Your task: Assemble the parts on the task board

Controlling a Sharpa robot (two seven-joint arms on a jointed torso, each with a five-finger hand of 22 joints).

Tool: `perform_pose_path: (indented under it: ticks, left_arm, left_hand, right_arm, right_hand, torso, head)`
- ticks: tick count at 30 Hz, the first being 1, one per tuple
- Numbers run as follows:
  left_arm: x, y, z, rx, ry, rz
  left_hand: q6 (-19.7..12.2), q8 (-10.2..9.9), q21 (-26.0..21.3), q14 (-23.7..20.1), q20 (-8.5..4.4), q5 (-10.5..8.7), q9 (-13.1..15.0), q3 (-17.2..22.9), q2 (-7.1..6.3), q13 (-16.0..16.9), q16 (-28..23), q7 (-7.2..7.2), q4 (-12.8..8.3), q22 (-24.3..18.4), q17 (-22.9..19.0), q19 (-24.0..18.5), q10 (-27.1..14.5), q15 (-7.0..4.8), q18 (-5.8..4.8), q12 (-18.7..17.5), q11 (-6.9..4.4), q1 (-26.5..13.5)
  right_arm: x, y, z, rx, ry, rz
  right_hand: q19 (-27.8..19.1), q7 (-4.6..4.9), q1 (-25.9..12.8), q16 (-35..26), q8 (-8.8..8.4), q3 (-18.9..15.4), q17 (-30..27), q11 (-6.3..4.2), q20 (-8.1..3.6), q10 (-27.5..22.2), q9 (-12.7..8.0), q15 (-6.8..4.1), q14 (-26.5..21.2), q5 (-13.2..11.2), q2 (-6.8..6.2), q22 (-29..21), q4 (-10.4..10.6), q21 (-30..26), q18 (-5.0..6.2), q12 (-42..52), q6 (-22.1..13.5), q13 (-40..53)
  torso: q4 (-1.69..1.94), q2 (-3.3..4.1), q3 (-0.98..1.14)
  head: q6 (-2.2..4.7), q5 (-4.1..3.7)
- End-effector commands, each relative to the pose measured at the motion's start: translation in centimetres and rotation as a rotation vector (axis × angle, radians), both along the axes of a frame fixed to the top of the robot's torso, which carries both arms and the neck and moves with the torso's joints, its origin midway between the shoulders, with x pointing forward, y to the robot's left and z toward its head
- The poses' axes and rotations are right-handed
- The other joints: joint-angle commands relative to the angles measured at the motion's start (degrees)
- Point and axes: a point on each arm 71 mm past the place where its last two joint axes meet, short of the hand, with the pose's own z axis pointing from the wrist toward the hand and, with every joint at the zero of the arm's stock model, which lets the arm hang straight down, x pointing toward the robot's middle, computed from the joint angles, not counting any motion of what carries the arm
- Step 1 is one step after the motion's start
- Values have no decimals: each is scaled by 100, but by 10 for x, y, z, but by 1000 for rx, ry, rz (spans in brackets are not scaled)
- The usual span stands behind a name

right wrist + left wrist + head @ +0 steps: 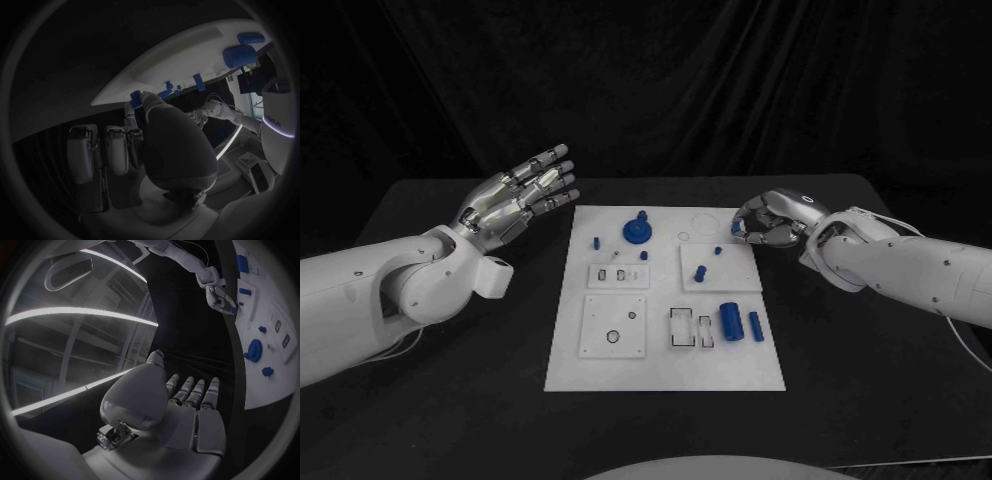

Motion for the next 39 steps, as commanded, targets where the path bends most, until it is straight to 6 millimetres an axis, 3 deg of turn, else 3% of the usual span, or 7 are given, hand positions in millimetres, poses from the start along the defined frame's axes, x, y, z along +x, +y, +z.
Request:
perform_pose_path:
  ticks: [1, 9, 15, 20, 27, 39]
  left_arm:
    - [-1, -1, 0, -10, -2, -7]
    - [1, -4, 0, -9, -1, -10]
    - [1, -7, 0, -8, 2, -16]
    - [2, -7, -1, -6, 3, -16]
    - [3, -10, -1, -6, 5, -24]
    - [4, -12, -3, -3, 13, -31]
  left_hand:
    - [41, -3, -2, 10, -10, 31, 10, 48, 6, 9, 31, 18, -1, -4, 8, -25, 4, 45, -104, 42, 32, 63]
    - [50, -1, -34, 15, -9, 52, 11, 55, -6, 14, 44, 33, -10, -17, 10, -67, 18, 55, -111, 86, 34, 85]
    - [60, 1, -32, 17, -10, 60, 13, 59, -5, 16, 49, 39, -11, -17, 11, -65, 22, 57, -112, 97, 35, 92]
    - [68, 2, -32, 18, -10, 73, 14, 66, -4, 18, 52, 45, -15, -17, 11, -66, 27, 58, -112, 112, 36, 102]
    - [66, 2, -32, 20, -10, 86, 13, 76, -1, 19, 55, 49, -23, -17, 11, -67, 32, 60, -111, 123, 39, 117]
    - [69, 2, -24, 25, -10, 102, 14, 93, 8, 19, 69, 52, -34, -14, 14, -59, 36, 64, -108, 133, 42, 140]
  right_arm:
    - [-3, 15, 17, 36, -66, 14]
    - [-13, 71, 36, 64, -51, 143]
    - [-14, 109, 34, 49, -5, 214]
    - [-17, 134, 29, 15, 31, 254]
    - [-23, 157, 21, -39, 66, 295]
    - [-28, 172, 4, -65, 124, 314]
  right_hand:
    - [597, -9, 22, 15, 35, -15, 1510, -13, 13, 607, 7, -14, 600, 10, 28, 1508, -25, 16, -91, 15, 41, 1509]
    - [597, 0, 25, 15, 51, -7, 1510, 3, 14, 607, 21, -6, 600, 41, 41, 1508, -34, 16, -91, 15, 36, 1509]
    - [597, 14, 32, 15, 61, 0, 1510, 29, 21, 607, 32, 10, 600, 72, 52, 1508, -55, 16, -91, 15, 16, 1509]
    - [597, 30, 42, 15, 65, 8, 1510, 48, 33, 607, 42, 28, 600, 106, 56, 1508, -86, 16, -91, 15, -16, 1509]
    - [597, 50, 52, 15, 71, 20, 1510, 66, 51, 607, 56, 47, 600, 189, 59, 1508, -138, 16, -91, 15, -58, 1509]
    - [573, 61, 30, 15, 71, 16, 1510, 82, 59, 607, 61, 57, 600, 213, 57, 1493, -145, -23, -79, 15, -78, 1509]
  torso:
    - [0, 0, -1]
    - [-2, 1, 5]
    - [-1, 0, 5]
    - [11, -3, 1]
    - [10, 4, 6]
    - [8, 2, 2]
  head:
    - [-10, 29]
    - [-42, 60]
    - [-64, 152]
    - [-96, 174]
    - [-105, 173]
    - [-113, 222]
